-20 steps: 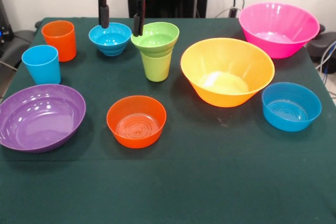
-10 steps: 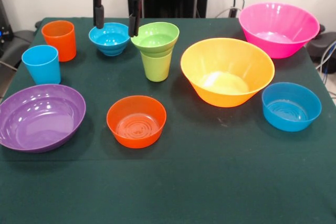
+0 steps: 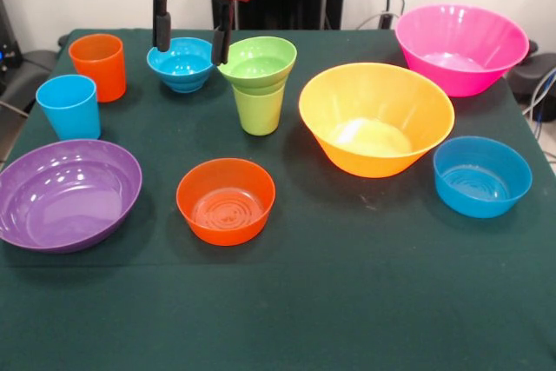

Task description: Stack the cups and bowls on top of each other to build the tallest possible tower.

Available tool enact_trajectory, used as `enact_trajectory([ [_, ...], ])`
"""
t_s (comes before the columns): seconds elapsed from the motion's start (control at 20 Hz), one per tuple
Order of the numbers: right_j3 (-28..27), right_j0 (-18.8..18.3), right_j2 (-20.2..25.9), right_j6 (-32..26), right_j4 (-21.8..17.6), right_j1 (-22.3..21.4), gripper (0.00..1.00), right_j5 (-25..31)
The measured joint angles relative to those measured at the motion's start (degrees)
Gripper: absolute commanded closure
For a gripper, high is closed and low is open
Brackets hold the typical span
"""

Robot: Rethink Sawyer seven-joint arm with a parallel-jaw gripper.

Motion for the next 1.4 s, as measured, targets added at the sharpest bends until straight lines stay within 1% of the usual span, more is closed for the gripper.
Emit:
enact_trajectory([
  [0.4,-0.01,-0.18,1.73,0.0,-0.18,0.0,0.0,-1.38],
  [0.9,-0.01,-0.39,2.15,0.0,-0.36,0.0,0.0,-1.38],
  [1.4,-0.01,-1.41,2.36,0.0,-0.51,0.0,0.0,-1.38],
])
